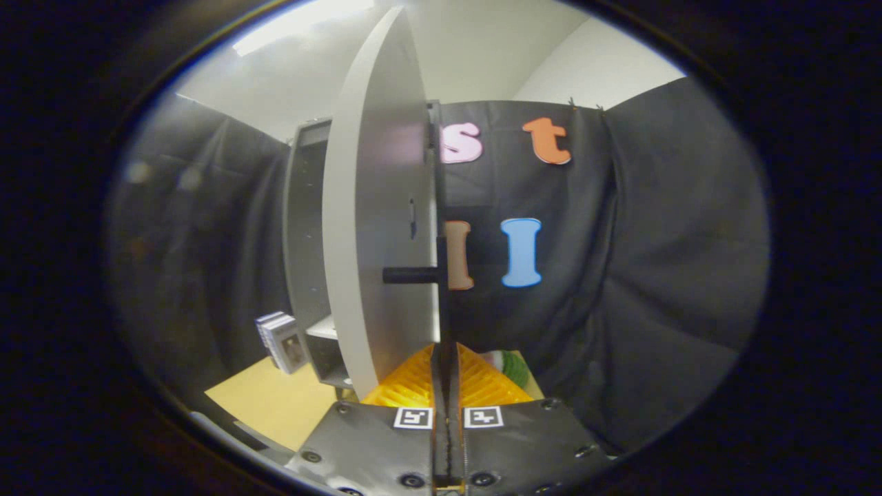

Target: Open the shoe cabinet door, grab the shoes and put them into the shoe cabinet, then close the shoe cabinet door.

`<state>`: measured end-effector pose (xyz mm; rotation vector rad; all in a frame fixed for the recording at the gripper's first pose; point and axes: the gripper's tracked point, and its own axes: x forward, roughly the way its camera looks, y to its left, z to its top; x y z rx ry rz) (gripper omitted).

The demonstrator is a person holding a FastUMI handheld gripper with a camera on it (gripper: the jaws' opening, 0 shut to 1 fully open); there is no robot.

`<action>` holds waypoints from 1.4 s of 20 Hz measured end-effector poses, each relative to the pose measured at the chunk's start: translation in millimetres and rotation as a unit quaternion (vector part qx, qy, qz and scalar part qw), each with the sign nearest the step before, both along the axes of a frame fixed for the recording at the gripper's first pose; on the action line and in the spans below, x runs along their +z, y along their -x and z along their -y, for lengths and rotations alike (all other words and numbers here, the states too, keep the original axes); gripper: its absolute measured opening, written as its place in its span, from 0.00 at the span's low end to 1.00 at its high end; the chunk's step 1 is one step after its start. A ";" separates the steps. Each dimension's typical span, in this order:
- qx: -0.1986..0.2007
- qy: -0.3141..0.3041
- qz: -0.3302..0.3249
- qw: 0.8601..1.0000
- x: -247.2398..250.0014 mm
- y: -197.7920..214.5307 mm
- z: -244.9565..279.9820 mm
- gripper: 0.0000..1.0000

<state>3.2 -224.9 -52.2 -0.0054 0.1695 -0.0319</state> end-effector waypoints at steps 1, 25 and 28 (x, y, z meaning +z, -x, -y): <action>0.020 -0.027 -0.002 0.999 -2.3 1.6 -10.9 0.03; 0.027 0.007 0.067 0.997 31.5 77.4 -109.3 0.64; 0.032 0.025 0.069 0.997 8.2 63.9 -151.8 0.87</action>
